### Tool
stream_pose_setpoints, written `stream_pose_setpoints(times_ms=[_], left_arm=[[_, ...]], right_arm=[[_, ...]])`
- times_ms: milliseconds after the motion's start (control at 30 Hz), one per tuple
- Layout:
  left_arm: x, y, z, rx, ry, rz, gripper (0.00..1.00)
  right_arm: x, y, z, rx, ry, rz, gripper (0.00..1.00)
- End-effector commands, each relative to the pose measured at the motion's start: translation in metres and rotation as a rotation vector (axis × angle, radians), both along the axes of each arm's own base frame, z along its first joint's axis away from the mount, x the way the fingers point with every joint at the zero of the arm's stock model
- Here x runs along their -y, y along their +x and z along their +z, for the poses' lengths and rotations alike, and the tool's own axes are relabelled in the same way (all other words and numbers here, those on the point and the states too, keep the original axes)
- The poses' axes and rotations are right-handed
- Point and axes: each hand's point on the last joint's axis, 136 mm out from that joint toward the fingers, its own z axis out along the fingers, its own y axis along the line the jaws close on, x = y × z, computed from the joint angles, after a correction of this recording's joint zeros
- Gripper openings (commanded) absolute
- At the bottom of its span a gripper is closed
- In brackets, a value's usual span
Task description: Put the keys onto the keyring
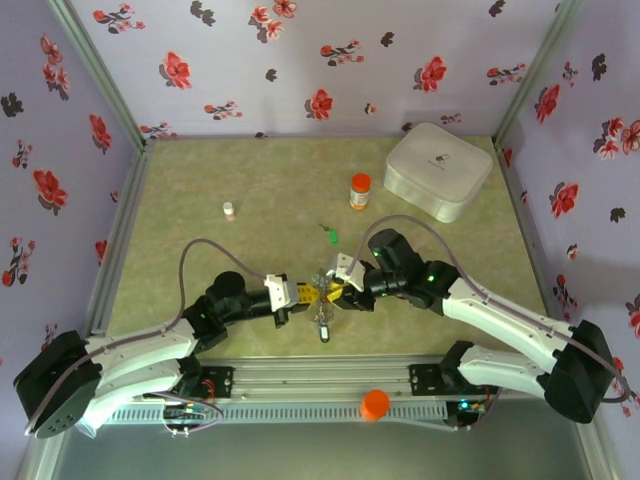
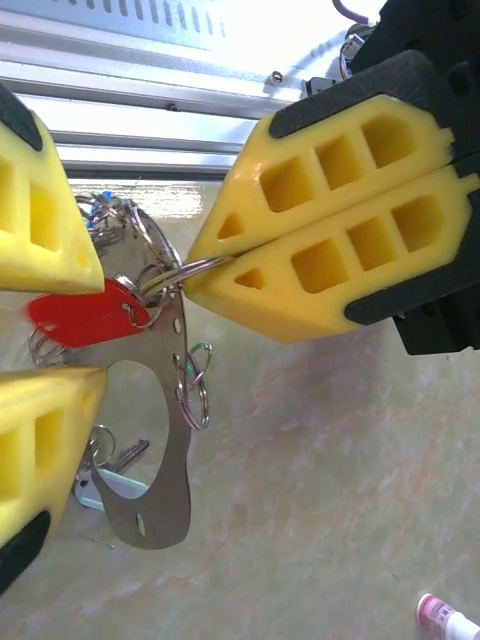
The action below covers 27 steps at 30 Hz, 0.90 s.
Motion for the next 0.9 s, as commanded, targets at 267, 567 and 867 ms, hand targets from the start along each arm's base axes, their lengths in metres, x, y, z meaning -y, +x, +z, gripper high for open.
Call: stream_pose_setpoints(times_ms=[267,567,867], left_arm=[[-0.002,0.005,0.018,0.063,-0.058,0.030,0.00],[-0.002,0.004,0.017,0.051,-0.059,0.024,0.00],[-0.002,0.002,0.018,0.048,-0.061,0.018,0.00]], right_arm=[[-0.007,-0.001,-0.010,-0.013,0.080,-0.029,0.35],[-0.021,0.002,-0.019,-0.005,0.123,-0.040,0.37],[-0.024,0.005,-0.020,0.003,0.151,-0.055,0.29]])
